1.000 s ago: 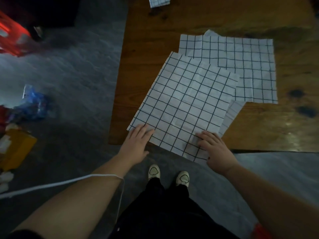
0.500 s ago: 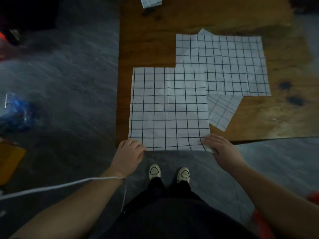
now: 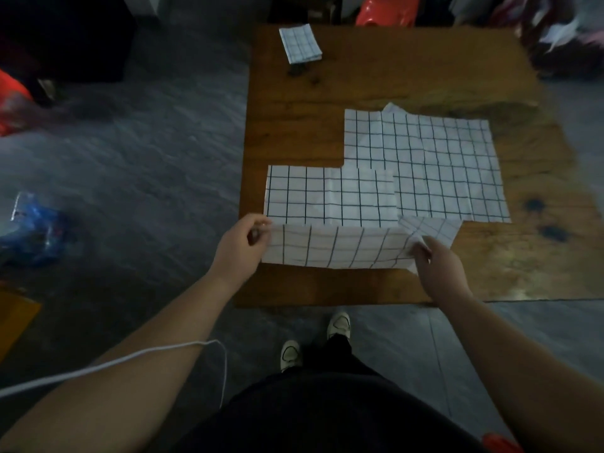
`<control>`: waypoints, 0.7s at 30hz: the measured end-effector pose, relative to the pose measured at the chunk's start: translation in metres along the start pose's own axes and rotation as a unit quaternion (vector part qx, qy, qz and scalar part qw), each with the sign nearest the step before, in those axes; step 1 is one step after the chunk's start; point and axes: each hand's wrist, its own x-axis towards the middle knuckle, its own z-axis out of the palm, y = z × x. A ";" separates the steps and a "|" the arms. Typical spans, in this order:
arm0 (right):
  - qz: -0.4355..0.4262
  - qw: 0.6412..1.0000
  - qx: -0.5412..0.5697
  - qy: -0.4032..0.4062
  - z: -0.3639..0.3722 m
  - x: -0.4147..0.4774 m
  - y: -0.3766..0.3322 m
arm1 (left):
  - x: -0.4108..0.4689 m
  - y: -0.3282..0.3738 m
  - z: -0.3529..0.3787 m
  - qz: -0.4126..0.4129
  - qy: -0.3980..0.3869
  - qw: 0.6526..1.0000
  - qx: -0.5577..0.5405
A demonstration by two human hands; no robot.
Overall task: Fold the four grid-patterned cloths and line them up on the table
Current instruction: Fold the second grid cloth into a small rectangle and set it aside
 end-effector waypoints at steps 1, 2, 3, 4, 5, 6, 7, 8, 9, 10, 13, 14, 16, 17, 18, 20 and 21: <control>-0.006 1.000 0.005 0.006 -0.003 0.010 -0.003 | 0.013 0.006 -0.001 -0.006 0.011 1.000 -0.024; -0.008 1.000 0.009 0.007 -0.006 0.020 -0.006 | 0.026 0.012 -0.001 -0.013 0.018 0.999 -0.047; -0.007 1.000 0.012 0.007 -0.007 0.032 -0.008 | 0.040 0.017 -0.002 -0.022 0.023 0.997 -0.069; -0.005 1.000 0.015 0.006 -0.009 0.044 -0.011 | 0.053 0.022 -0.001 -0.033 0.026 0.996 -0.084; 0.000 1.000 0.019 0.004 -0.011 0.057 -0.014 | 0.067 0.026 0.000 -0.045 0.030 0.994 -0.092; 0.004 1.000 0.024 0.002 -0.012 0.069 -0.016 | 0.081 0.029 0.002 -0.057 0.035 0.993 -0.095; 0.006 1.000 0.023 0.001 -0.013 0.083 -0.018 | 0.095 0.030 0.005 -0.068 0.043 0.992 -0.095; 0.008 1.000 0.019 0.001 -0.012 0.097 -0.020 | 0.109 0.031 0.007 -0.080 0.052 0.991 -0.093; 0.012 1.000 0.013 0.000 -0.012 0.111 -0.021 | 0.123 0.030 0.010 -0.095 0.061 0.990 -0.086; 0.014 1.000 0.008 -0.004 -0.010 0.125 -0.023 | 0.137 0.029 0.013 -0.111 0.066 0.989 -0.077; 0.015 0.999 0.017 -0.031 -0.001 0.168 -0.022 | 0.170 0.029 0.022 -0.173 0.070 0.980 -0.069; 0.015 0.999 0.018 -0.036 0.004 0.181 -0.020 | 0.179 0.030 0.027 -0.189 0.075 0.977 -0.070; 0.016 0.999 0.006 -0.051 0.013 0.205 -0.019 | 0.191 0.029 0.036 -0.203 0.095 0.974 -0.036; 0.019 0.998 -0.001 -0.059 0.018 0.214 -0.018 | 0.193 0.030 0.040 -0.197 0.098 0.976 0.003; 0.025 0.998 -0.007 -0.065 0.022 0.223 -0.017 | 0.191 0.031 0.044 -0.179 0.092 0.978 0.048; 0.039 0.996 -0.016 -0.077 0.029 0.233 -0.015 | 0.177 0.034 0.055 -0.101 0.054 0.983 0.140; 0.049 0.996 -0.014 -0.079 0.031 0.236 -0.014 | 0.167 0.035 0.061 -0.050 0.023 0.982 0.180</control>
